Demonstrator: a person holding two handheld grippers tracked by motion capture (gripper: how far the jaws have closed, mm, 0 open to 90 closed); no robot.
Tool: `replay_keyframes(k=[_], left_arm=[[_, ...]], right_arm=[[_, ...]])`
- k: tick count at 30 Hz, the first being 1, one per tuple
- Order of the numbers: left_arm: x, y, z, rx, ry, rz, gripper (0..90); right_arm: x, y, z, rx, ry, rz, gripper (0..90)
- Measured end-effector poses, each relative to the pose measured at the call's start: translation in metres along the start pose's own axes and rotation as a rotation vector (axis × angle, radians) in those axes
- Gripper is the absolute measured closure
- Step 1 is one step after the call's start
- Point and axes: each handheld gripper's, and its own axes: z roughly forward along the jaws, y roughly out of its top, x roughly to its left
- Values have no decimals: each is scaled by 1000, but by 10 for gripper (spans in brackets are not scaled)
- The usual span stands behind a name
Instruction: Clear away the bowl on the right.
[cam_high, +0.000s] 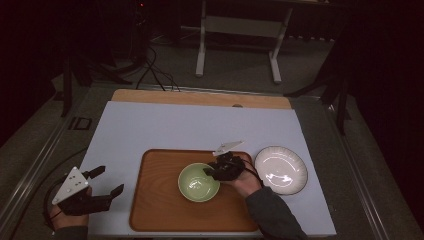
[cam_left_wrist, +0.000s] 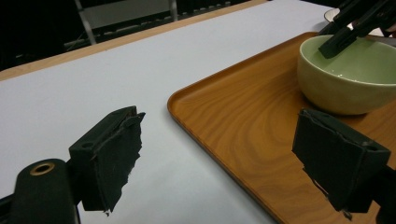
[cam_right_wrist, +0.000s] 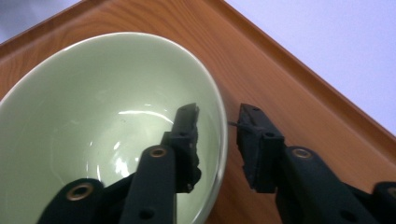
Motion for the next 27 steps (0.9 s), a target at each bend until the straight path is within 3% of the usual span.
replay_keyframes(k=[14, 27], left_arm=[[0, 0, 0, -2, 4, -2, 151], [0, -1, 0, -2, 9, -2, 151]], right_arm=[[-7, -1, -28, -57, -19, -5, 587], [-29, -17, -68, -116, -76, 22, 560]])
